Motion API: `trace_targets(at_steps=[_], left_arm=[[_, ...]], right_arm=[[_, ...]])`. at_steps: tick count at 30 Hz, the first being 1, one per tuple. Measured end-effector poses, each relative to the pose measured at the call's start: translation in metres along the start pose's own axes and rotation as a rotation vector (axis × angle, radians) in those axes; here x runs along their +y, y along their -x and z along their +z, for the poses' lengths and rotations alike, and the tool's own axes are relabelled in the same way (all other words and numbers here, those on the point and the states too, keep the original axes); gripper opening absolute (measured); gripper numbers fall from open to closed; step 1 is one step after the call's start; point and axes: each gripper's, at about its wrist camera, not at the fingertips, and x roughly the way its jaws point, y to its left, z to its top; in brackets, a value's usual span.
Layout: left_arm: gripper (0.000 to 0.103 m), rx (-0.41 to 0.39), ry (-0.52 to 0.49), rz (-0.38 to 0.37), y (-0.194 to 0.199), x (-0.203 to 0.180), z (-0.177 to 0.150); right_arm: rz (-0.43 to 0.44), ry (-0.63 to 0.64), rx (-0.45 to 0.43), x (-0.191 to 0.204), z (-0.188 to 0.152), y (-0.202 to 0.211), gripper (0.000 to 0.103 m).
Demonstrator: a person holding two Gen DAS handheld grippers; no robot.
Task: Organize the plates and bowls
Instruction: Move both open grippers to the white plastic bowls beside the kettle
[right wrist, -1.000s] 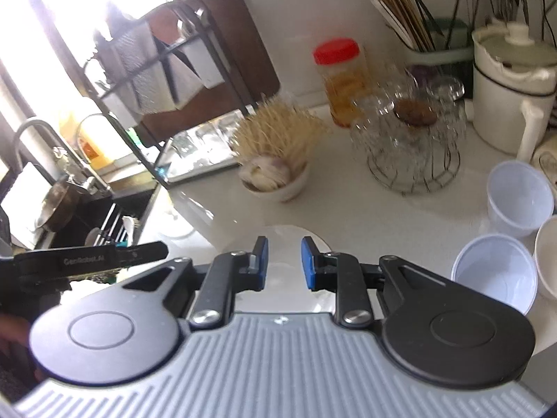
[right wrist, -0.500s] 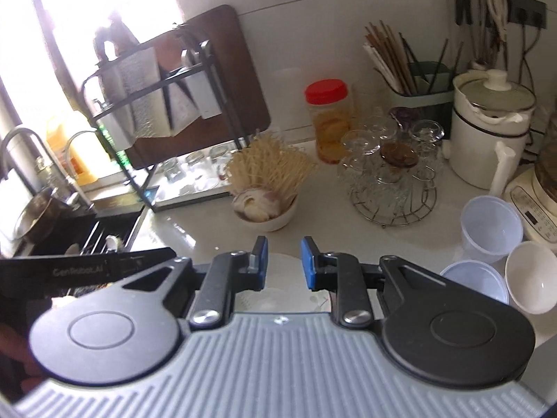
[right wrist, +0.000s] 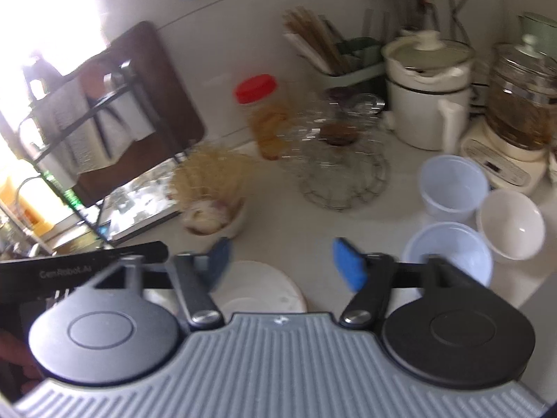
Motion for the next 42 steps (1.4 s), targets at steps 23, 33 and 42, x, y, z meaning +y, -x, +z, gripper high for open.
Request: trace_targets(at_steps=[23, 33, 42], left_arm=[[0.042, 0.240, 0.009, 0.019, -0.139, -0.097, -0.032], [0.042, 0.255, 0.005, -0.055, -0.188, -0.118, -0.036], [0.038, 0.217, 0.012, -0.050, -0.215, -0.129, -0.039]], right_arm=[[0.001, -0.142, 0.146, -0.139, -0.012, -0.024, 0.075], [-0.105, -0.233, 0.149, -0.181, -0.026, -0.046, 0.054], [-0.094, -0.240, 0.172, -0.212, -0.046, -0.068, 0.043]])
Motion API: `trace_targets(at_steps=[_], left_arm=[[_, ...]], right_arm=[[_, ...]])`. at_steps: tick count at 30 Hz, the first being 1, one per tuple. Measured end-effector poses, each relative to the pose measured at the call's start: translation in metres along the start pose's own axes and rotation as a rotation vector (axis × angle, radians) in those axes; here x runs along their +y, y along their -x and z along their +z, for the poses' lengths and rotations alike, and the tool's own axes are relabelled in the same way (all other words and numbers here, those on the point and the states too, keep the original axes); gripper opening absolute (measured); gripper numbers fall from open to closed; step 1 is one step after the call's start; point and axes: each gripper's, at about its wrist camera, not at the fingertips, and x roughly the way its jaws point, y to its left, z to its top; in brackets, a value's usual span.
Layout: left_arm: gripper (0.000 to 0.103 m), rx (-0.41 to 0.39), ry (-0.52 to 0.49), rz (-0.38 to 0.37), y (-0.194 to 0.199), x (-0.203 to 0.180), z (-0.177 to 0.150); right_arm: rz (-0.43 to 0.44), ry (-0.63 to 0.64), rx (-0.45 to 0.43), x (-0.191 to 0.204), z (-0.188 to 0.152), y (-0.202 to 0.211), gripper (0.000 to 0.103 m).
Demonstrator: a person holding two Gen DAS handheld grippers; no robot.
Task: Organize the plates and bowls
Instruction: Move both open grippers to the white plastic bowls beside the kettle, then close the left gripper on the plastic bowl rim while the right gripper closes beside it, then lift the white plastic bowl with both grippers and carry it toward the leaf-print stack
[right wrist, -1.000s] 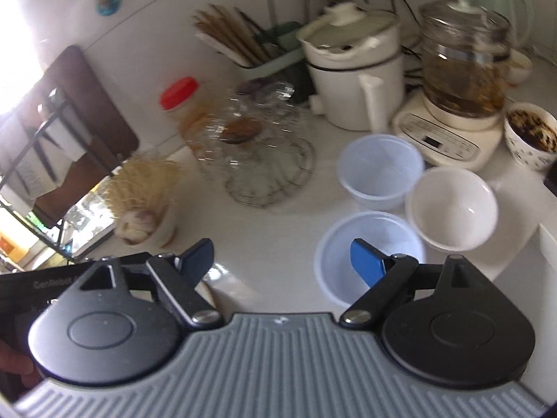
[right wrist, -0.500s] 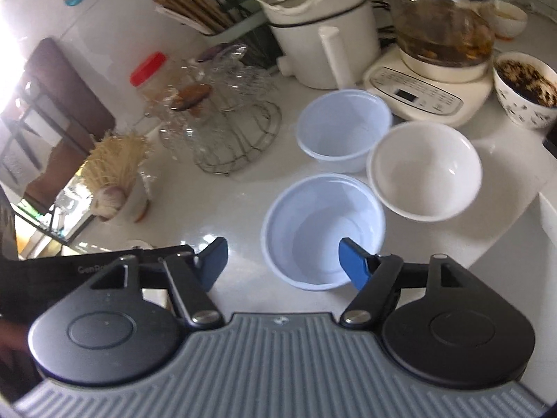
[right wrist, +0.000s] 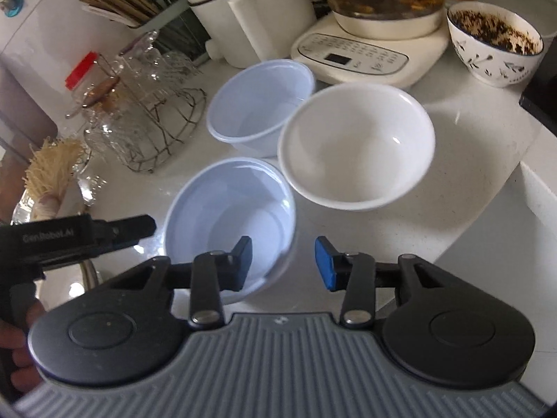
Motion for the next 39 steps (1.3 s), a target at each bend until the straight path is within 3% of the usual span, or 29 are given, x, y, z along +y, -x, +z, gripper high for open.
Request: trace_targets(at_steps=[3, 8, 9, 12, 15, 27, 39], left_arm=[[0.033, 0.009, 0.008, -0.011, -0.006, 0.000, 0.000], [0.020, 0.000, 0.009, -0.036, -0.009, -0.003, -0.002], [0.015, 0.003, 0.005, -0.037, -0.008, -0.004, -0.002], [0.011, 0.011, -0.007, -0.031, -0.005, -0.004, -0.003], [0.010, 0.030, 0.008, -0.031, -0.002, -0.001, -0.004], [0.010, 0.017, 0.037, 0.042, 0.027, 0.021, -0.011], [0.010, 0.014, 0.068, 0.082, 0.034, 0.034, -0.017]], right_arm=[[0.020, -0.013, -0.002, -0.004, 0.001, -0.005, 0.043], [0.049, -0.020, 0.011, -0.003, 0.001, -0.013, 0.032], [0.055, -0.014, 0.014, -0.002, 0.001, -0.014, 0.025], [0.060, 0.014, 0.010, 0.003, 0.000, -0.013, 0.023], [0.075, 0.027, 0.019, 0.006, 0.000, -0.010, 0.019], [0.152, 0.073, 0.059, 0.033, -0.002, -0.016, 0.019], [0.160, 0.104, 0.120, 0.045, -0.007, -0.029, 0.019]])
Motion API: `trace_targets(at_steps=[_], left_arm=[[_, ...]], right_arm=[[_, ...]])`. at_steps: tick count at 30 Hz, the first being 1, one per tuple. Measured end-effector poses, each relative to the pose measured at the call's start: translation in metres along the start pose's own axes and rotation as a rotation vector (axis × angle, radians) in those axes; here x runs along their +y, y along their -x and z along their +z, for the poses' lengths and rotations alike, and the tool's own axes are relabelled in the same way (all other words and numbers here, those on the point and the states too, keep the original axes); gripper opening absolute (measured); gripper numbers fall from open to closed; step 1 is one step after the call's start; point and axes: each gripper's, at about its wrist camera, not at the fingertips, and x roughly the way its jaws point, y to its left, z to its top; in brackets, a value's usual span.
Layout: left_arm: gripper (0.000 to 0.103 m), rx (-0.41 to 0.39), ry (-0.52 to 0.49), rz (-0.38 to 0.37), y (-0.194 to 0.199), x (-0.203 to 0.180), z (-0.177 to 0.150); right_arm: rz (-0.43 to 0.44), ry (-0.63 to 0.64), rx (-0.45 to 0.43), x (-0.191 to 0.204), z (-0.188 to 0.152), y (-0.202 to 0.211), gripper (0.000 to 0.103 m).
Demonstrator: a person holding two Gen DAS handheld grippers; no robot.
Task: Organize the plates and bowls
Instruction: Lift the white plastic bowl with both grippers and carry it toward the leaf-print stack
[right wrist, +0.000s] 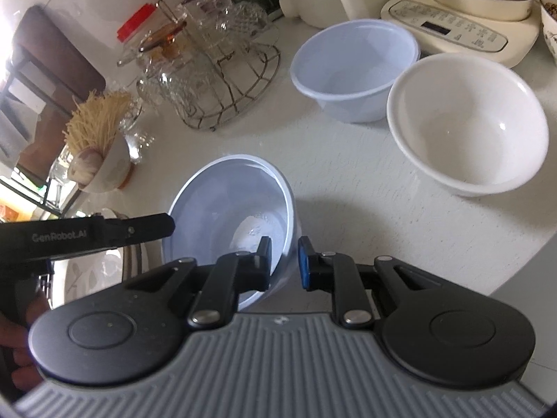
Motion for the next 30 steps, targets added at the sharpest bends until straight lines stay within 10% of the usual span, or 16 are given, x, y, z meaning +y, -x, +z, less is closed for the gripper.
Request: trace_targets(at_steps=[30], left_arm=[[0.011, -0.166, -0.035, 0.021, 0.105, -0.026, 0.021]], right_arm=[[-0.012, 0.150, -0.234, 0.060, 0.033, 0.090, 0.021]])
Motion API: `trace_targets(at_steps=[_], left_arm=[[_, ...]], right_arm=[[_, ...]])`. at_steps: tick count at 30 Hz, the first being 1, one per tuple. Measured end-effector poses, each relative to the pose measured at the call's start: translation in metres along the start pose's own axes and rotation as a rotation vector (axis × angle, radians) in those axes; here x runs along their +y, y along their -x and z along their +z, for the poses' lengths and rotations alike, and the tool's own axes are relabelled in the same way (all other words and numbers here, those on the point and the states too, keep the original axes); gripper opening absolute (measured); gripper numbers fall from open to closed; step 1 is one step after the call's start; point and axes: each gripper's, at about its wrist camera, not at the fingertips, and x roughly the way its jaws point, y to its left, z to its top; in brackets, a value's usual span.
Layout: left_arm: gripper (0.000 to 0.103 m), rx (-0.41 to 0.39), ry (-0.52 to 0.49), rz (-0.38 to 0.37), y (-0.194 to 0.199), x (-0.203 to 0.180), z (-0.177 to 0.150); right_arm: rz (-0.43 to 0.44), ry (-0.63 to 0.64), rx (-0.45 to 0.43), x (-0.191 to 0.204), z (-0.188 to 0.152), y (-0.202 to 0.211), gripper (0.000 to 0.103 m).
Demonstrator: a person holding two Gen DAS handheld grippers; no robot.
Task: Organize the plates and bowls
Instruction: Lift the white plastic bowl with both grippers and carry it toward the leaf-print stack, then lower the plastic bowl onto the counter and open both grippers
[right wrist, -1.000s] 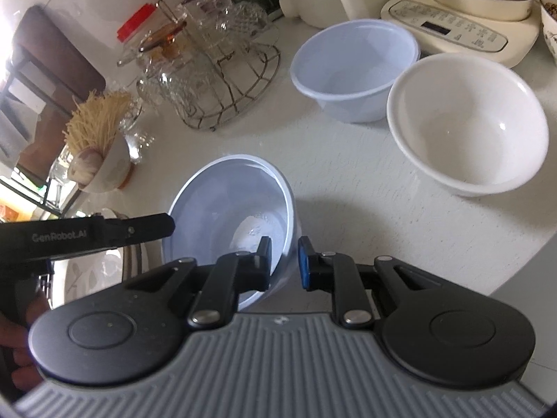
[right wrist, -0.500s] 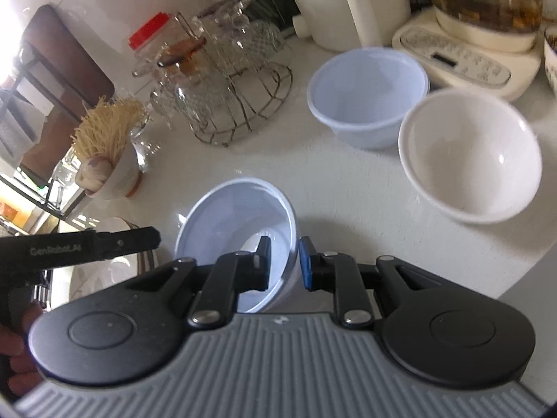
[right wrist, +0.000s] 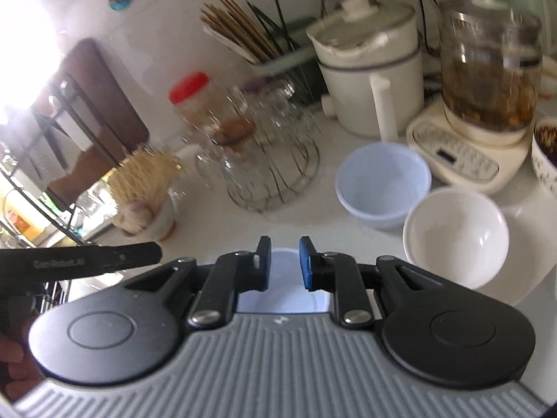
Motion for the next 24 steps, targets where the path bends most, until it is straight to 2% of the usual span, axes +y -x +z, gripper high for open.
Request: trace_targets(at_steps=[12, 24], left_arm=[[0.011, -0.044, 0.000, -0.027, 0.031, -0.021, 0.004], [0.011, -0.062, -0.004, -0.016, 0.035, -0.043, 0.003]], right_arm=[[0.027, 0.040, -0.037, 0.012, 0.009, 0.035, 0.021], [0.034, 0.099, -0.060, 0.001, 0.023, 0.041, 0.021]])
